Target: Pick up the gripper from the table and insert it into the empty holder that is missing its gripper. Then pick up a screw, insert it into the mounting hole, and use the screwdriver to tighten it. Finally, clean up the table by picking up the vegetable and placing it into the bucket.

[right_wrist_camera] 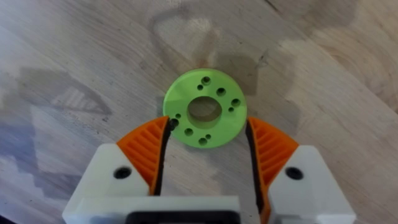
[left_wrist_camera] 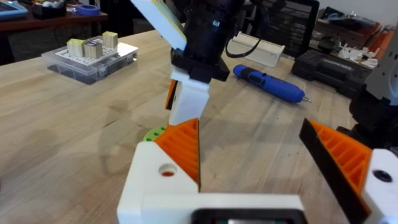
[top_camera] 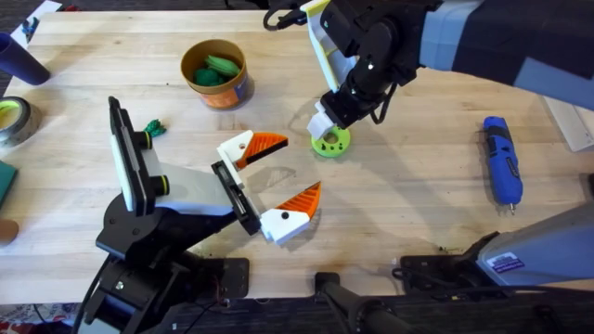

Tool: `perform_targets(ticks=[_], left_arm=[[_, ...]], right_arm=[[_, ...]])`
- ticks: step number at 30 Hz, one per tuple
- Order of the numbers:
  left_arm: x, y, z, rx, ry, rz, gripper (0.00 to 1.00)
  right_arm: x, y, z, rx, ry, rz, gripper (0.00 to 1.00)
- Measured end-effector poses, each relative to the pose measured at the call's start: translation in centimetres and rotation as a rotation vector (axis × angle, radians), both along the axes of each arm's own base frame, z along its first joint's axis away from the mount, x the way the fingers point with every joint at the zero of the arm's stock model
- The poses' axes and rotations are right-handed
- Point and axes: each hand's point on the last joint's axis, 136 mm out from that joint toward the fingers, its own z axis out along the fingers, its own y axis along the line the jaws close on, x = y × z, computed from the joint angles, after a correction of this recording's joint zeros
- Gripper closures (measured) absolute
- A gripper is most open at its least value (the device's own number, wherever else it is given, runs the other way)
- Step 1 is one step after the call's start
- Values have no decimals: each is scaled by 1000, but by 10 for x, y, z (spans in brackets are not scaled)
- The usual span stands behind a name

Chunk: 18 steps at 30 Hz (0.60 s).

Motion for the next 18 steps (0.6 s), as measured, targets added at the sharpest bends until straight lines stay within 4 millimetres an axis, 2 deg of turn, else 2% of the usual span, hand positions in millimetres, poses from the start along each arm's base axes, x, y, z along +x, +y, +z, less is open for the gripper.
perform_targets(ticks=[6, 9, 11, 18], left_arm=[[0, 0, 0, -1, -1, 1, 8], [0, 0, 1, -1, -1, 1, 8], [0, 0, 0, -2, -1, 2, 8], [0, 0, 1, -3, 1, 3, 8]], right_arm=[[-10, -4, -1, -14, 42, 1, 274], [-14, -7, 10, 2, 42, -3, 274], [-17, -10, 29, 29, 7, -6, 274], [-35, -23, 121, 178, -219, -18, 274]])
